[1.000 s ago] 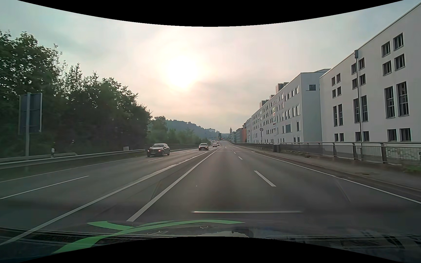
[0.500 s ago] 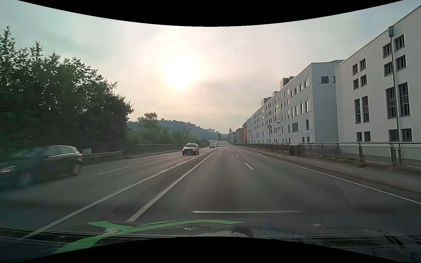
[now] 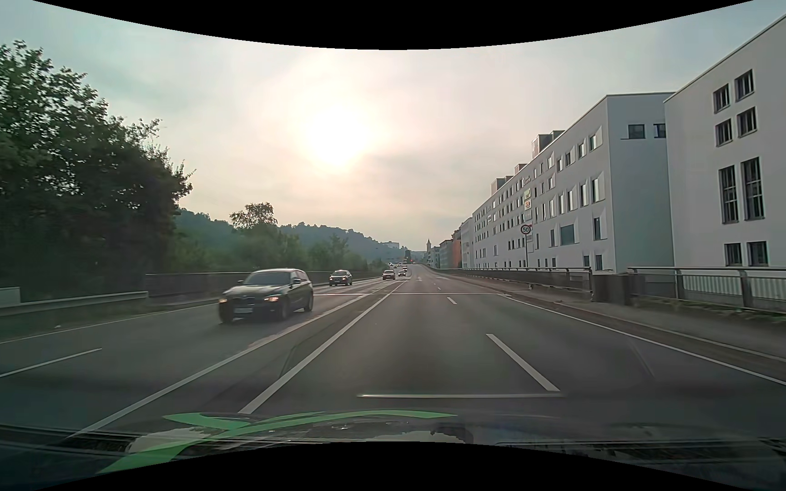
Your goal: Follow the waypoints while adhering to traffic rules and regulations
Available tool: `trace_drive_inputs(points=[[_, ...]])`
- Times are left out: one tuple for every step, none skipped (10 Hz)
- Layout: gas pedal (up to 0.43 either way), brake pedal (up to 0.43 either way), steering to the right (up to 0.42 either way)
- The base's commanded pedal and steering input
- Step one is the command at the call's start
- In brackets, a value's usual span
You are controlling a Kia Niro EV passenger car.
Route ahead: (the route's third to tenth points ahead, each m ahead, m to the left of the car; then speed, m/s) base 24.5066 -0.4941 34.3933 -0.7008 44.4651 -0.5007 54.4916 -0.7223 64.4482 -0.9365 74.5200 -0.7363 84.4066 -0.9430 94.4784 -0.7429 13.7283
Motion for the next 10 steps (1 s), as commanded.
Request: trace_drive_inputs(points=[[0.028, 0.0, 0.0], [0.039, 0.0, 0.0], [0.047, 0.0, 0.0], [0.079, 0.0, 0.0], [0.098, 0.0, 0.0], [0.11, 0.0, 0.0], [0.11, 0.0, 0.0], [0.11, 0.0, 0.0], [0.118, 0.0, 0.0], [0.118, 0.0, 0.0]])
